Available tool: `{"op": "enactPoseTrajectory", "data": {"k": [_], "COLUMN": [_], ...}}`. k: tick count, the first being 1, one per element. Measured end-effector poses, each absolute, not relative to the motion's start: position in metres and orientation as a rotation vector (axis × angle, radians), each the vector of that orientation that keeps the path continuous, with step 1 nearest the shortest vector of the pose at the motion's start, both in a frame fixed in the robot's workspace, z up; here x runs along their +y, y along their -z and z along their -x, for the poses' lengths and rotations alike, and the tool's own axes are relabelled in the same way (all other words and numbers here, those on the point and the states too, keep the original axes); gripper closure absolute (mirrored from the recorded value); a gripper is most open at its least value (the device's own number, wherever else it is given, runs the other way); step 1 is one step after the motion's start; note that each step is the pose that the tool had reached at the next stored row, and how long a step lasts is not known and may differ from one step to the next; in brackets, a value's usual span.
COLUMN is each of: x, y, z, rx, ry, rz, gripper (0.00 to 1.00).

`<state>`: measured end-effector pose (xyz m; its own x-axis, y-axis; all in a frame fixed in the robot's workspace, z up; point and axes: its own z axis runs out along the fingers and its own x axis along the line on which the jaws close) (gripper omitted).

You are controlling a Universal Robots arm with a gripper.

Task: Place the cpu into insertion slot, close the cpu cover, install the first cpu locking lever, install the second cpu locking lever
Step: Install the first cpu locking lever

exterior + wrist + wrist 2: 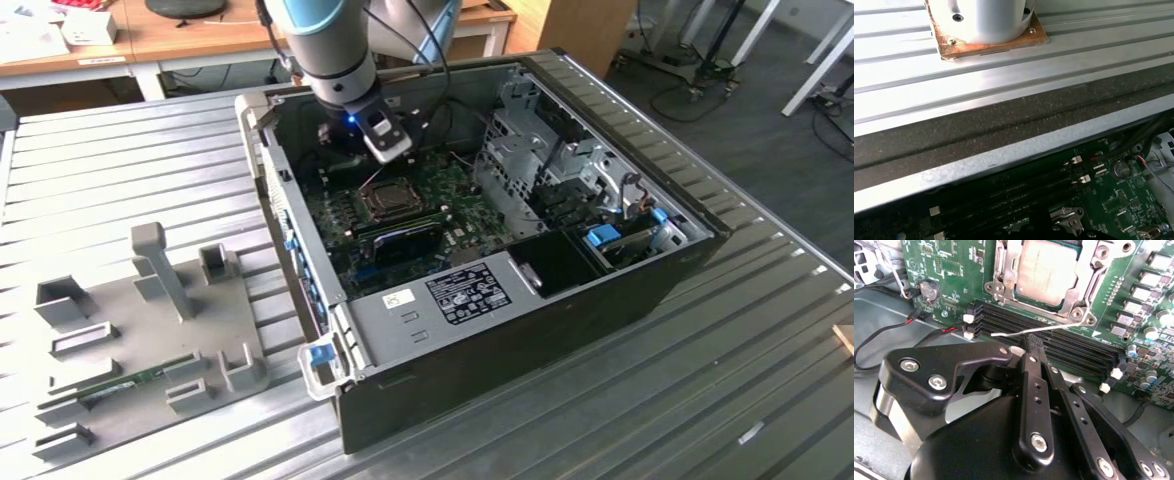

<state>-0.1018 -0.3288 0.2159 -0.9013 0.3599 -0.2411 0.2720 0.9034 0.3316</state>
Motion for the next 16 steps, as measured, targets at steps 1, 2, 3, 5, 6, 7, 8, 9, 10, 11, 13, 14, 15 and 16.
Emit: {"op": "enactPoseTrajectory", "data": {"k": [1,2,3,5,6,7,8,9,10,11,13,14,15,16], "x": [-0.3288,-0.3288,-0.3287,-0.3286,-0.3284,-0.3283,-0.3282,-0.3281,-0.3281,-0.328,-0.328,-0.3279,-0.3279,-0.3279], "y": [-0.2152,-0.2147,-0.2143,-0.2138,-0.2136,-0.2135,-0.2134,-0.2132,-0.213,-0.2126,-0.2118,-0.2114,-0.2109,-0.2105], "z": [0.1015,0.1011,0.1006,0.0999,0.0997,0.0995,0.0993,0.0991,0.0988,0.0986,0.0983,0.0981,0.0979,0.0977], "rx": [2.769,2.769,2.769,2.769,2.769,2.769,2.769,2.769,2.769,2.769,2.769,2.769,2.769,2.769], "ry": [-0.421,-0.421,-0.421,-0.423,-0.423,-0.424,-0.424,-0.424,-0.424,-0.424,-0.424,-0.424,-0.424,-0.424], "rz": [-0.471,-0.471,-0.471,-0.471,-0.471,-0.471,-0.471,-0.471,-0.471,-0.471,-0.471,-0.471,-0.471,-0.471], "gripper": [0.89,0.89,0.89,0.89,0.89,0.89,0.89,0.89,0.89,0.89,0.89,0.89,0.89,0.89]}}
